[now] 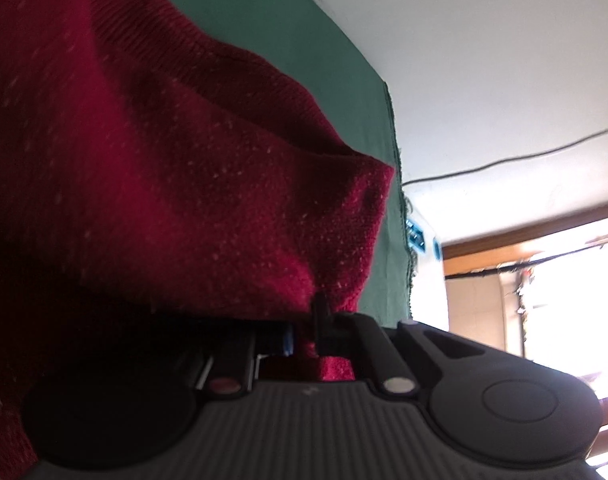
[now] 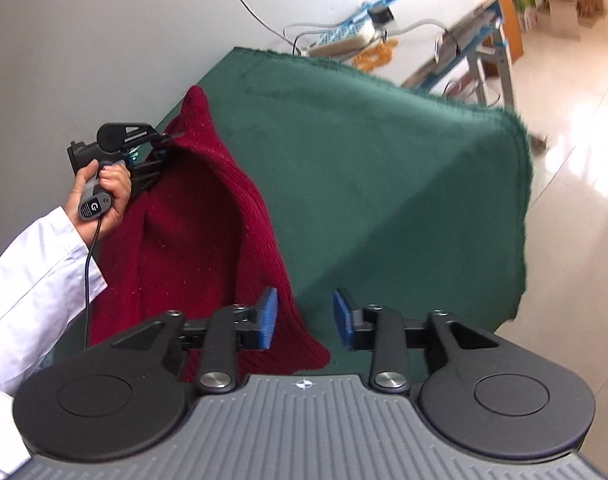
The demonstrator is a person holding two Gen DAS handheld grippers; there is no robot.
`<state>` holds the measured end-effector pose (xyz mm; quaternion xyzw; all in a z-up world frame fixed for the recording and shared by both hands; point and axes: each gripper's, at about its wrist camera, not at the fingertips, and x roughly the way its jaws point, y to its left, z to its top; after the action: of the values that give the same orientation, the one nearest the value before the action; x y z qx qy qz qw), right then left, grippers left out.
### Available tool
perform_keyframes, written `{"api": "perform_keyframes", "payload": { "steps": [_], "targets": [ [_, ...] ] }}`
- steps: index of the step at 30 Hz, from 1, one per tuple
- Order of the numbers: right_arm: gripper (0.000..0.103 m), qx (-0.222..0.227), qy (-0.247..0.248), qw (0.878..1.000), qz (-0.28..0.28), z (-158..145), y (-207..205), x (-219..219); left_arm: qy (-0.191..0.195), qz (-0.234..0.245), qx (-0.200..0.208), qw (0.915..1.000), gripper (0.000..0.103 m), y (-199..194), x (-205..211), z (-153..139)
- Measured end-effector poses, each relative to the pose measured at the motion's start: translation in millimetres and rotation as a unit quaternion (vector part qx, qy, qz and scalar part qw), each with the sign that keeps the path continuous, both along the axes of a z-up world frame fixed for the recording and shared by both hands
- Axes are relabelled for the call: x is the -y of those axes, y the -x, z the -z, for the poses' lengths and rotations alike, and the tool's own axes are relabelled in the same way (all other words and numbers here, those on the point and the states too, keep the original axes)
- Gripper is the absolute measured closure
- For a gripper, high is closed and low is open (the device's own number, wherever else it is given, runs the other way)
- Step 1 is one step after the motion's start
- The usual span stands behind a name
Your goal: Fold clothes
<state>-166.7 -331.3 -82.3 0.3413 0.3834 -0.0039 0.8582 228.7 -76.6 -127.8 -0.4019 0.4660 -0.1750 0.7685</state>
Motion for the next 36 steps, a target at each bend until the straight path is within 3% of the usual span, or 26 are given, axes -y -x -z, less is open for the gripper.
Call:
{"api": "perform_keyframes", "payload": {
  "steps": [3, 8, 9, 10, 11, 17, 20, 26, 32, 33, 36],
  "targets": [
    [0.063, 0.005, -0.031, 0.999, -0.012, 6, -1, -3, -0.018, 0.013, 0.006, 0.9997, 0.102, -5, 2, -10],
    [0.064, 0.001, -0.022, 1.0, -0.005, 13, -2, -13, -0.045, 0.036, 0.02, 0.9981, 0.102, -13, 6, -28],
    [0.074, 0.001, -0.021, 1.0, -0.006, 10, -1, -12, -0.05, 0.04, 0.024, 0.9977, 0.102, -14, 7, -31],
    [0.091, 0.004, -0.015, 1.0, -0.008, 5, 1, -14, -0.054, 0.046, 0.03, 0.997, 0.102, -13, 8, -34],
    [0.092, 0.009, -0.005, 1.0, -0.01, 0, 3, -16, -0.056, 0.051, 0.035, 0.9965, 0.102, -13, 6, -38],
    [0.092, 0.045, 0.05, 0.997, -0.049, -40, 5, -38, -0.073, 0.078, 0.053, 0.9928, 0.102, -9, -6, -55],
    [0.093, 0.041, 0.115, 0.987, -0.106, -51, 5, -61, -0.084, 0.094, 0.053, 0.9907, 0.102, -13, -11, -56],
    [0.093, 0.023, 0.16, 0.969, -0.185, -47, 4, -93, -0.101, 0.109, 0.061, 0.987, 0.102, -22, -24, -49],
    [0.091, -0.004, 0.16, 0.962, -0.221, -37, -2, -108, -0.115, 0.113, 0.049, 0.9858, 0.101, -29, -34, -28],
    [0.09, -0.001, 0.168, 0.962, -0.216, -38, -2, -109, -0.114, 0.111, 0.047, 0.9861, 0.101, -30, -36, -25],
    [0.068, 0.014, 0.189, 0.967, -0.168, -44, -1, -102, -0.111, 0.111, 0.045, 0.9866, 0.101, -29, -38, -20]
  ]
}}
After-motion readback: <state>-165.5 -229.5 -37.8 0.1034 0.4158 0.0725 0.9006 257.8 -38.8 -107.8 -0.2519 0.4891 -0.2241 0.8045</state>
